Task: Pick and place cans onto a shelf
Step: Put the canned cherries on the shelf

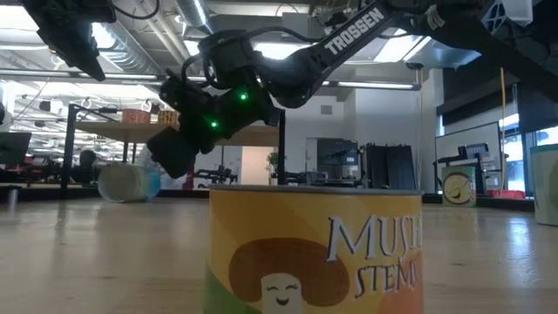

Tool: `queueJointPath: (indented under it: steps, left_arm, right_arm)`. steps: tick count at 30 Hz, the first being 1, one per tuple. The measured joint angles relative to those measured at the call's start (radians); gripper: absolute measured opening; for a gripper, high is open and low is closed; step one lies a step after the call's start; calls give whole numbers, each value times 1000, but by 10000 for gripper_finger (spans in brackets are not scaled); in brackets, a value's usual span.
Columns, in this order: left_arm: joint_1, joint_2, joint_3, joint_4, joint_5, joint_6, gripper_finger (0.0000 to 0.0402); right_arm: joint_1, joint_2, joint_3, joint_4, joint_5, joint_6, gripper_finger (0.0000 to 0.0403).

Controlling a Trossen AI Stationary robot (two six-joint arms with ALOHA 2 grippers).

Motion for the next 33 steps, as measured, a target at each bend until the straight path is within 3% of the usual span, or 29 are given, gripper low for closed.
queueJointPath:
  steps: [6, 11, 15, 21, 24, 33]
  left_arm:
    - [0, 1, -6, -55, -27, 5, 0]
    - [0, 1, -65, -86, -57, -93, 0]
    - [0, 2, -120, -83, -109, -136, 0]
    - [0, 7, -189, -80, -224, -293, 0]
    - [0, 7, -199, -82, -219, -351, 0]
    - [0, 13, -198, -54, -141, -621, 0]
  right_arm:
    - [-2, 0, 15, -4, 9, -24, 116]
    - [12, 0, 127, -26, 147, -121, 116]
    - [31, 0, 269, -167, 220, -180, 116]
    - [32, 0, 449, -443, 224, -131, 116]
    - [30, 0, 537, -579, 225, -103, 116]
    - [31, -115, 536, -704, 171, -104, 116]
